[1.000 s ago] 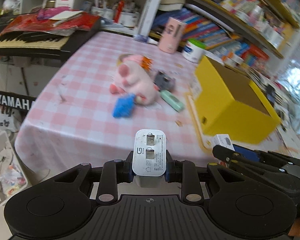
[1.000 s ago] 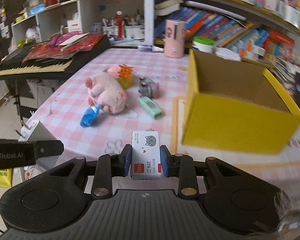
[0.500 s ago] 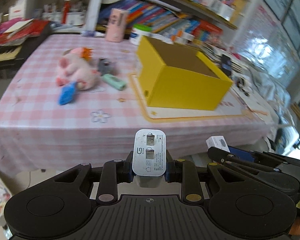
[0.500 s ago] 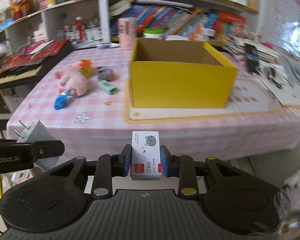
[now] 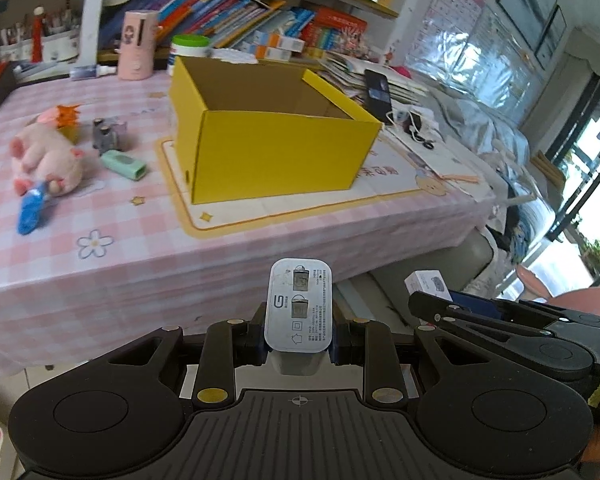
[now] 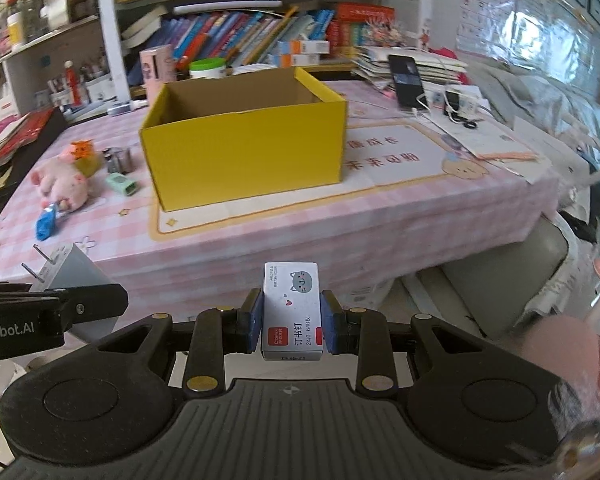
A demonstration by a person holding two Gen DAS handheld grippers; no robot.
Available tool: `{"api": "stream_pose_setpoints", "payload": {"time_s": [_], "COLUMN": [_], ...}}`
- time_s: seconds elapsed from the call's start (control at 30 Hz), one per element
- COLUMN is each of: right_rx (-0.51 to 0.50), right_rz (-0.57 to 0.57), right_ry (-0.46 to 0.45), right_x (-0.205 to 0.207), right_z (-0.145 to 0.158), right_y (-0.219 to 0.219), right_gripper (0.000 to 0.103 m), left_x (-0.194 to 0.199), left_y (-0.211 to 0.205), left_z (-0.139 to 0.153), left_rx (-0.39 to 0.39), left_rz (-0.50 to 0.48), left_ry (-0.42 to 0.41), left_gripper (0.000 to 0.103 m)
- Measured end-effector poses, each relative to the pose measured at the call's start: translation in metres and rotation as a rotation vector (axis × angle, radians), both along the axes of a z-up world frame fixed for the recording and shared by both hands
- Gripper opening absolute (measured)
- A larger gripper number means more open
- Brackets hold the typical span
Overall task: Organize objects
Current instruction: 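Carry the white charger and white box with both tools over the yellow box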
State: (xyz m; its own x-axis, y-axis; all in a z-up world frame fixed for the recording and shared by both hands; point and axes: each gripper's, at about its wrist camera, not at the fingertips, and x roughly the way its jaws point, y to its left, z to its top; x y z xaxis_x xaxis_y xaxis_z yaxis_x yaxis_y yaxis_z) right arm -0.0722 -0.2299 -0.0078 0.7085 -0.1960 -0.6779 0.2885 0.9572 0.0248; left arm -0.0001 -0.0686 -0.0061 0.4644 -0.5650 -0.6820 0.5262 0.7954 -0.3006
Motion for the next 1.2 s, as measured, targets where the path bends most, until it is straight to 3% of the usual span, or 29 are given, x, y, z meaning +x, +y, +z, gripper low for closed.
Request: {"api": "stream_pose_setpoints", "payload": {"time_s": [0.23,1.2], "right_rx": [0.012,0.003], "right_rz": [-0.026,0.074], "right_ry": [0.014,-0.001], "right_x": [0.007,0.085], "right_z": [0.0,0.009], "right_y": [-0.013,-0.04], "right_gripper": [0.028,0.028], "left_x": [0.009,0.069], "left_y": [-0.013,-0.045], "left_z": [0.001,0.013], "left_rx": [0.005,0.006], "left_rz": [-0.027,0.011], "left_ry": [-0.012,-0.06], "left_gripper": [0.025,0.025]}}
